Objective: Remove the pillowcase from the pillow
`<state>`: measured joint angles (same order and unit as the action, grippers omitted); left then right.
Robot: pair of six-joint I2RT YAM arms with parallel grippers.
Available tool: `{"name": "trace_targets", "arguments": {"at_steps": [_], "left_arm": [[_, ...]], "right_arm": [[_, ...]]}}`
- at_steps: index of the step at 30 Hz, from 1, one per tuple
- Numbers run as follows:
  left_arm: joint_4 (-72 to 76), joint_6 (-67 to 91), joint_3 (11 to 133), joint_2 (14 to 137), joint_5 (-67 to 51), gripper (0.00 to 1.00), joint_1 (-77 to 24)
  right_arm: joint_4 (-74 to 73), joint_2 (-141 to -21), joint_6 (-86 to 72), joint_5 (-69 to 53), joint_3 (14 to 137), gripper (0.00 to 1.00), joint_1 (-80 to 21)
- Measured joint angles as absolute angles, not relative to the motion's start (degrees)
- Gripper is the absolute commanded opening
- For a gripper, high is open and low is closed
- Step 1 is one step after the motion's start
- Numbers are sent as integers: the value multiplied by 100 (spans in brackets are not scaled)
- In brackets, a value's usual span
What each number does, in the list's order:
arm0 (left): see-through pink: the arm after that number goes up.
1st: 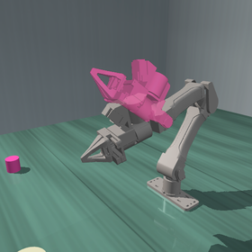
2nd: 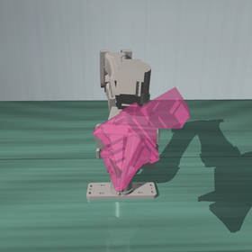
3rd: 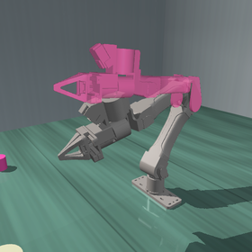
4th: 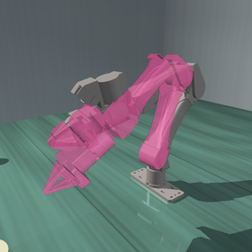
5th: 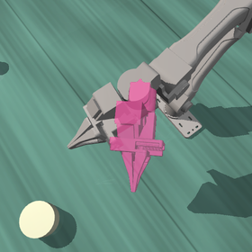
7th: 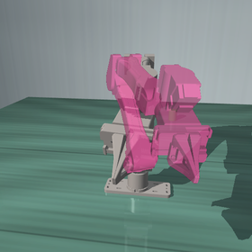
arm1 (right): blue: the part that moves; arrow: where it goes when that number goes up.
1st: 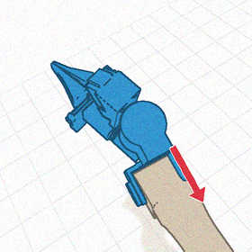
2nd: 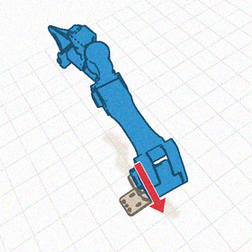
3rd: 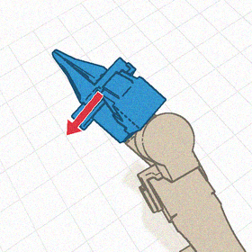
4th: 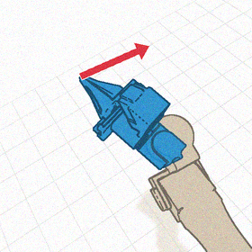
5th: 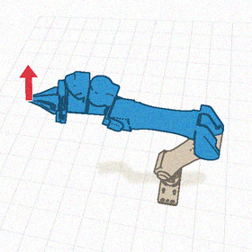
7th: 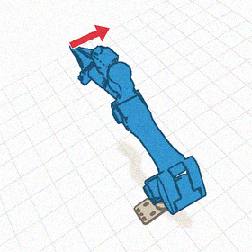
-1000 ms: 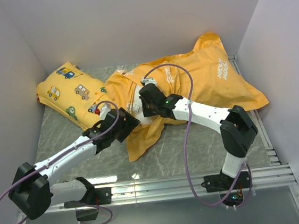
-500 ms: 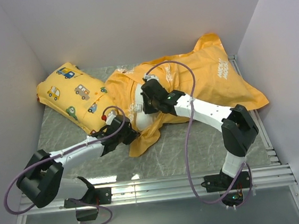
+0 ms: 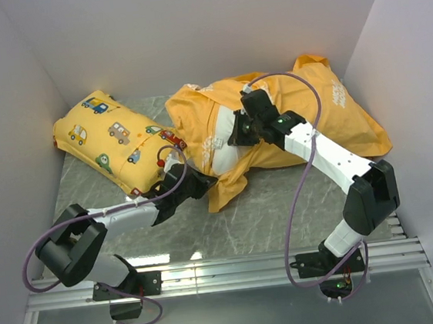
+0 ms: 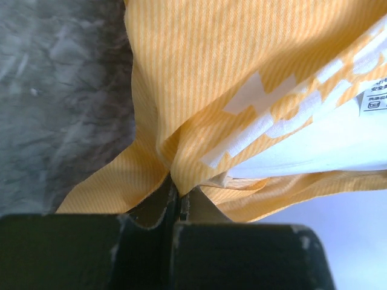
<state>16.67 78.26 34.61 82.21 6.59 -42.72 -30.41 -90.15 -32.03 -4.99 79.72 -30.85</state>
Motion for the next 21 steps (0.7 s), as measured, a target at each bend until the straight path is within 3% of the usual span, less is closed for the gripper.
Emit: {"name": "trace_targets", "arguments": {"at_steps": [21], "left_arm": [[2108,7933,3323,8119,784,4,-4517]], "right_arm": [[-3883,-9395,-3148,-578,8906,0,-2947]]}}
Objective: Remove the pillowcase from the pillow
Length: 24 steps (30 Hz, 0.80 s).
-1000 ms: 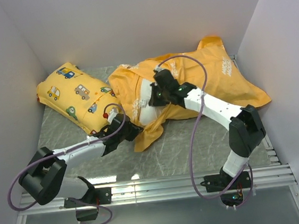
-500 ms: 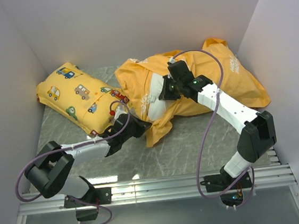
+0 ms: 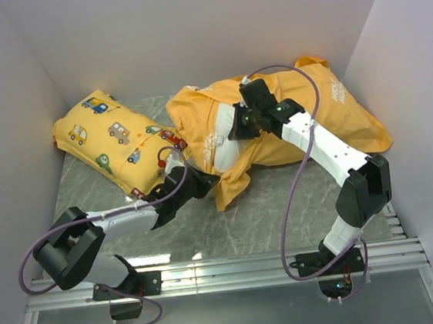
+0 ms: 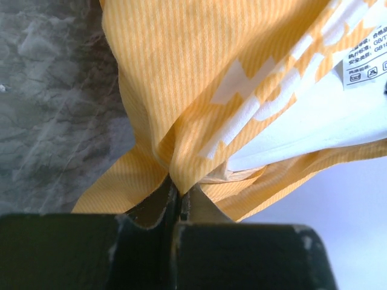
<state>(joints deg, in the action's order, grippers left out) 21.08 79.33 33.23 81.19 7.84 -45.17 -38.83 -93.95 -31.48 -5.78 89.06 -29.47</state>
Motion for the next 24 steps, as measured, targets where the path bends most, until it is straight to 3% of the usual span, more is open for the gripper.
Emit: {"name": "trace_targets", "arguments": {"at_steps": [8,17,20,24], "left_arm": [[1925,7913,3197,8047,919,12,-4571],[1372,7913,2936,8053,1035,11,-4611],[1177,7841,3140,8154,1085,10,-4609],[727,7585,3640,8641,1033,7,-4436]], "right_arm": [[-3983,-9719,-3138,-558,9290,0,-2945],[-3776,-9743,-3181,-808,9518,0,-2875],[-3406,-9601,-3208,-902,9168,0,-2871],[-2558,-8766,-3343,-1155,7819,0,-2845]]}}
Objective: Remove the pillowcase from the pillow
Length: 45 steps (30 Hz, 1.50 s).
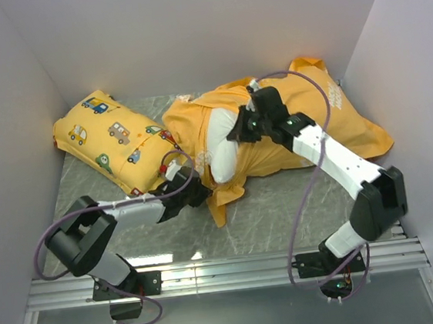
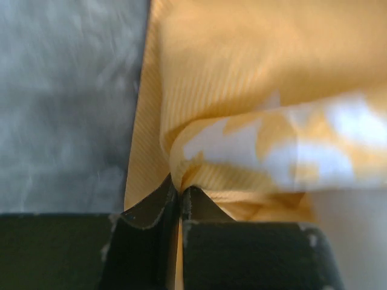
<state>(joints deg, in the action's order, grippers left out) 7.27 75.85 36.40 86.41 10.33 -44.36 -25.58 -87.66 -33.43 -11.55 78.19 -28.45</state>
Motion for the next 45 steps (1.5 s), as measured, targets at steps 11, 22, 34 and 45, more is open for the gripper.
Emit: {"name": "trace_targets", "arguments": {"at_steps": [11,22,34,45], "left_arm": [[10,7074,5085,9419,891,24,-3653],[-1240,6517,5433,9113,1839,72,-3459],[-1942,6149,5336,7533,3089,69,-4289],[-2130,5369,6010,7863,3592,81,-4952]], "right_arm": [[-1066,-6735,-3638,-1461,5107,0,-3343],[-373,-6674,-3634,-1007,4316,0,-3621],[-434,-6921,-3487,-685,4440,0,-3717],[-670,-7035,-3441,-613,4698,0,-3726]]}}
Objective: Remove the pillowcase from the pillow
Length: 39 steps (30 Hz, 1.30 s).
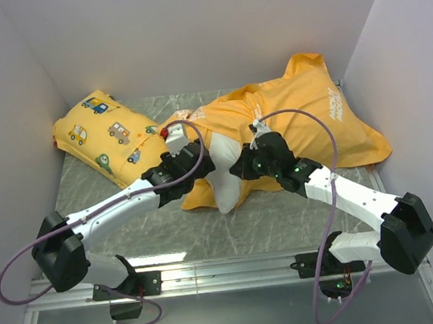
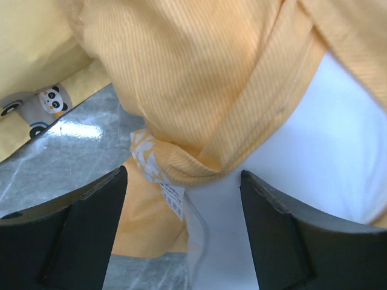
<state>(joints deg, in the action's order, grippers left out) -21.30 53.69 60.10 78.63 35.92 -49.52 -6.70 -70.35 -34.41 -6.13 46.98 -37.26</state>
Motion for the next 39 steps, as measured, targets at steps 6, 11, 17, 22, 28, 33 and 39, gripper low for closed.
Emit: {"name": "trace_targets", "arguments": {"at_steps": [6,11,17,22,28,33,39], "left_arm": [[-2250,5151,6355,8501,3813,53,-4941],[-2261,5085,6501,8652,3994,1,-4254],[-2073,5140,6882,9205,3682,1,-3035],[-1831,5140,7356,9854,2928,2,-2718],[-1391,4995,7693,10394,1813,20,-2359],[-1098,4727,7850,10532,1070,41,-2165],[-683,4412,8680,11170,78,53,-2032]], "right_arm": [[-819,-7030,-3398,-539,4768,0,-3741],[-998,-6781,-3367,-480,4755,0,-3741],[-1181,-5900,-3363,-342,4477,0,-3747],[-1463,-5177,-3358,-231,4298,0,-3739],[-1872,-4762,-3312,-283,4313,0,-3708],[-2130,-4613,-3205,-318,4381,0,-3686],[-2119,-4700,-3146,-587,4403,0,-3649]]}}
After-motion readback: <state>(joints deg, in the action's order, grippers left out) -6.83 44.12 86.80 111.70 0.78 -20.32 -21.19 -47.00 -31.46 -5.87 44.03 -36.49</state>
